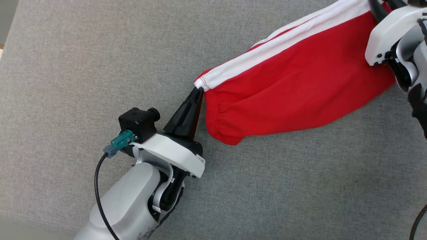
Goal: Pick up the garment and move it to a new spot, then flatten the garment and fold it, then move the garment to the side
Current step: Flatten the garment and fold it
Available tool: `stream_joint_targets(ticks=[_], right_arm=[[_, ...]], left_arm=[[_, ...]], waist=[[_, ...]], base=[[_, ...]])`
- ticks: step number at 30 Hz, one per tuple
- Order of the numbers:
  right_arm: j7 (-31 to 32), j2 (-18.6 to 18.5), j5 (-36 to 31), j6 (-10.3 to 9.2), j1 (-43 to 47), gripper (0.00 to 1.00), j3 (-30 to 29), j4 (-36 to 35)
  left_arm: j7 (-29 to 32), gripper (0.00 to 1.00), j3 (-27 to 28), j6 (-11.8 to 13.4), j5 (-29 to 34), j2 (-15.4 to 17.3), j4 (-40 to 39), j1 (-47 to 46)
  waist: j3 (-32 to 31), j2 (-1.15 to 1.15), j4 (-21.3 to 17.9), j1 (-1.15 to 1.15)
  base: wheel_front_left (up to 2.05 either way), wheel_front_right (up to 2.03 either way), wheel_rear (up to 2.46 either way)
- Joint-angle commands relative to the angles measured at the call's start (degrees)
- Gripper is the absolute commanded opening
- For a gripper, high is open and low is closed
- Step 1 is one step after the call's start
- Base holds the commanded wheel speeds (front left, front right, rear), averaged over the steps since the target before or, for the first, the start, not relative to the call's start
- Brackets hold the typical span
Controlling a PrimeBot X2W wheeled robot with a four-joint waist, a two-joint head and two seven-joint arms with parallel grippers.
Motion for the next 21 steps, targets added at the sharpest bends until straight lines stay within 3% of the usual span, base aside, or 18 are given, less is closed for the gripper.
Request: stream_joint_targets(ticks=[1, 2, 8, 15, 21], right_arm=[[-1.4, 0.2, 0.2, -0.04, -0.2, 1.00, 0.3, 0.0], [-2.2, 0.4, 0.5, -0.04, 0.1, 1.00, 0.3, -0.2], [-4.4, 2.2, 0.6, -0.04, 4.6, 1.00, 0.7, -3.5], [-4.4, 3.5, -2.0, -0.03, 14.4, 1.00, -3.7, -14.5], [-4.4, 4.9, -4.3, -0.03, 23.7, 1.00, -8.2, -21.4]], left_arm=[[-0.3, 0.61, 0.8, 0.4, 1.3, 0.1, 0.2, 0.4], [-0.3, 1.00, 1.5, 0.7, 2.2, -0.1, 0.1, 0.7], [-0.3, 1.00, 6.0, 2.9, 10.3, -0.5, -1.9, 4.3], [-0.2, 1.00, 13.7, 6.3, 21.4, -1.6, -6.6, 12.9], [-0.2, 1.00, 18.9, 6.2, 27.0, -3.4, -10.4, 21.0]], waist=[[-0.6, 0.00, -0.4, 0.00], [-1.0, 0.00, -0.7, 0.00], [-5.3, 0.00, -3.4, 0.00], [-11.5, 0.00, -7.1, 0.00], [-16.9, 0.00, -8.9, 0.00]], base=[[0.00, 0.00, 0.00], [0.00, 0.00, 0.00], [0.00, 0.00, 0.00], [0.00, 0.00, 0.00], [0.00, 0.00, 0.00]])
